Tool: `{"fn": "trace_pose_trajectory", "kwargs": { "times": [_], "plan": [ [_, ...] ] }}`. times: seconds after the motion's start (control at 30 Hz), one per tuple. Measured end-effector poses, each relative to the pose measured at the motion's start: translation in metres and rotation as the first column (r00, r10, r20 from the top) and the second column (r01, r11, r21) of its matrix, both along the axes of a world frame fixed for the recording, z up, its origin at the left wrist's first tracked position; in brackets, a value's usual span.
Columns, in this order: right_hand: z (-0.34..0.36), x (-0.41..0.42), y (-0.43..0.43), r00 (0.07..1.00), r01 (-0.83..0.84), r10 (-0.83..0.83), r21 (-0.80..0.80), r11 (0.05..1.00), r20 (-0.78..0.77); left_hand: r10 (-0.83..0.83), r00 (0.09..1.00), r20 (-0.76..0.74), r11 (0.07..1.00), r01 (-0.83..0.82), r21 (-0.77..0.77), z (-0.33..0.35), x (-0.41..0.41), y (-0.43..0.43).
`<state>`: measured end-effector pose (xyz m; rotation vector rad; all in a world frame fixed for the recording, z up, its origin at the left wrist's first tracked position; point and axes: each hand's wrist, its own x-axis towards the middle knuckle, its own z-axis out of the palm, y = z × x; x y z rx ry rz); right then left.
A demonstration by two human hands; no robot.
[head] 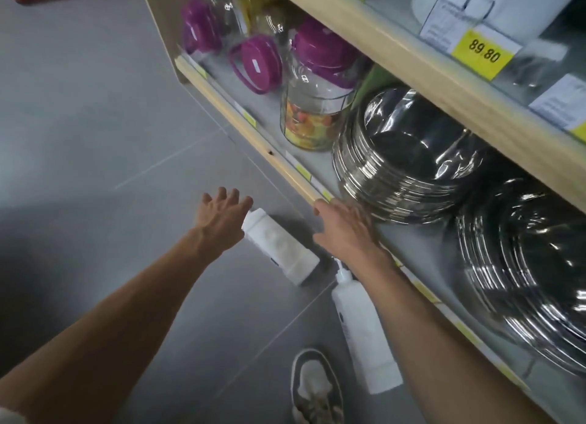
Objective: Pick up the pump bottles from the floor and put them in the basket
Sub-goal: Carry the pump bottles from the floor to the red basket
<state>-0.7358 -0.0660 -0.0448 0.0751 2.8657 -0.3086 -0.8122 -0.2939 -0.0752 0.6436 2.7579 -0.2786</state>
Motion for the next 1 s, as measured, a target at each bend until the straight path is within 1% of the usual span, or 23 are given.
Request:
{"fn": "trace_pose_trajectory", "kwargs": {
  "times": [0.1,0.17,0.23,0.3,0.4,0.47,0.6,0.67,0.7,0.77,0.83,0.87,0.9,0.93,1.0],
  "plan": [
    [-0.016,0.008,0.007,0.999,0.049,-0.049,-0.004,0.999,0.015,-0.003,1.000,0.011,0.999,0.002,0.034,-0.014,-0.004,0.008],
    [-0.024,0.017,0.011,0.996,0.084,-0.083,-0.012,0.996,0.044,0.021,0.999,0.045,0.997,-0.025,0.074,-0.022,-0.003,0.011],
    [-0.031,0.029,0.017,0.989,0.134,-0.132,-0.030,0.991,0.074,0.101,0.990,0.102,0.981,-0.116,0.156,-0.029,0.002,0.015],
    [-0.037,0.043,0.027,0.977,0.196,-0.190,-0.057,0.979,0.098,0.213,0.957,0.197,0.933,-0.260,0.251,-0.038,0.009,0.021],
    [-0.043,0.065,0.043,0.958,0.266,-0.255,-0.069,0.961,0.134,0.291,0.915,0.279,0.884,-0.369,0.288,-0.058,0.022,0.030],
    [-0.045,0.077,0.053,0.947,0.298,-0.285,-0.065,0.952,0.150,0.362,0.875,0.322,0.828,-0.460,0.321,-0.068,0.026,0.036],
    [-0.058,0.098,0.068,0.923,0.366,-0.350,-0.085,0.927,0.158,0.534,0.742,0.405,0.639,-0.668,0.382,-0.083,0.022,0.052],
    [-0.064,0.107,0.073,0.914,0.388,-0.372,-0.082,0.918,0.159,0.619,0.662,0.423,0.503,-0.748,0.433,-0.089,0.020,0.061],
    [-0.067,0.111,0.075,0.910,0.400,-0.384,-0.085,0.913,0.156,0.668,0.605,0.433,0.410,-0.785,0.464,-0.090,0.019,0.066],
    [-0.072,0.121,0.078,0.900,0.421,-0.406,-0.082,0.903,0.158,0.753,0.454,0.477,0.201,-0.848,0.490,-0.093,0.019,0.075],
    [-0.079,0.135,0.077,0.891,0.434,-0.415,-0.073,0.898,0.185,0.781,0.260,0.568,-0.021,-0.898,0.440,-0.096,0.020,0.083],
    [-0.083,0.141,0.075,0.880,0.451,-0.428,-0.079,0.889,0.208,0.768,0.185,0.613,-0.106,-0.907,0.407,-0.102,0.020,0.088],
    [-0.088,0.149,0.074,0.866,0.472,-0.442,-0.093,0.877,0.234,0.743,0.146,0.653,-0.155,-0.912,0.381,-0.107,0.021,0.093],
    [-0.093,0.156,0.072,0.849,0.495,-0.456,-0.106,0.862,0.266,0.723,0.131,0.678,-0.181,-0.912,0.369,-0.113,0.023,0.098],
    [-0.104,0.169,0.066,0.809,0.542,-0.480,-0.115,0.833,0.338,0.733,0.112,0.671,-0.191,-0.913,0.361,-0.122,0.024,0.106]
  ]
}}
